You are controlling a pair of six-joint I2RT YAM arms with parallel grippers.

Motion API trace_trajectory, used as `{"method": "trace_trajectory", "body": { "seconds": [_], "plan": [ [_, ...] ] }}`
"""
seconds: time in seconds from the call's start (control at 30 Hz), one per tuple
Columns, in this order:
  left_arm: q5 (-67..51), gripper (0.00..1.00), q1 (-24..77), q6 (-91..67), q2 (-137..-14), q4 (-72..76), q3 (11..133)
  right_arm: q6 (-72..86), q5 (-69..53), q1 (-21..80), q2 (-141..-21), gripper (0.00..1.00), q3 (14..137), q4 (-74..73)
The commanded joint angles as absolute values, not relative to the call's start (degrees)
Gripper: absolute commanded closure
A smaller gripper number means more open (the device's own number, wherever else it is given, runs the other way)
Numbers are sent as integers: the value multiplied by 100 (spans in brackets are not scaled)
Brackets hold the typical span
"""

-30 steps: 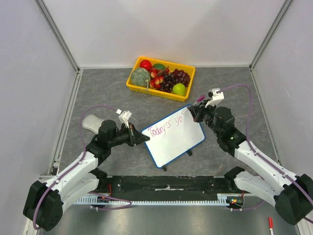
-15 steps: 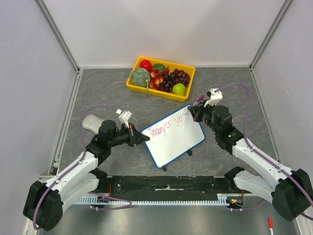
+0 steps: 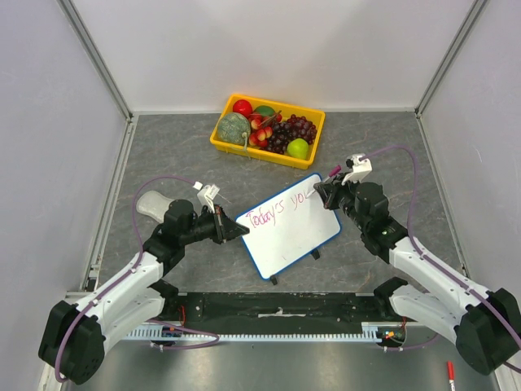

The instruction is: Write a sentence on the whiteboard

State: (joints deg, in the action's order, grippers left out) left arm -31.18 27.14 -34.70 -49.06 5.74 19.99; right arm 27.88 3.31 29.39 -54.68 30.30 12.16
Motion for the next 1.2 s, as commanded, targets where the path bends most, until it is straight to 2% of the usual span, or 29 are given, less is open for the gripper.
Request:
{"method": "trace_trajectory", "body": {
  "seconds": [0.0, 0.6, 1.17],
  "plan": [
    [-2479, 98, 2742, -2619, -5027, -413, 1854, 2777, 536, 2918, -5431, 100, 2970, 1055],
    [-2487, 98, 2742, -2602, -5063, -413, 1846, 2698, 756, 2848, -5941, 100, 3770, 1134],
    [-2496, 98, 2751, -2602, -5036, -404, 1846, 2768, 536, 2839, -5845, 100, 3331, 1072]
  ]
}}
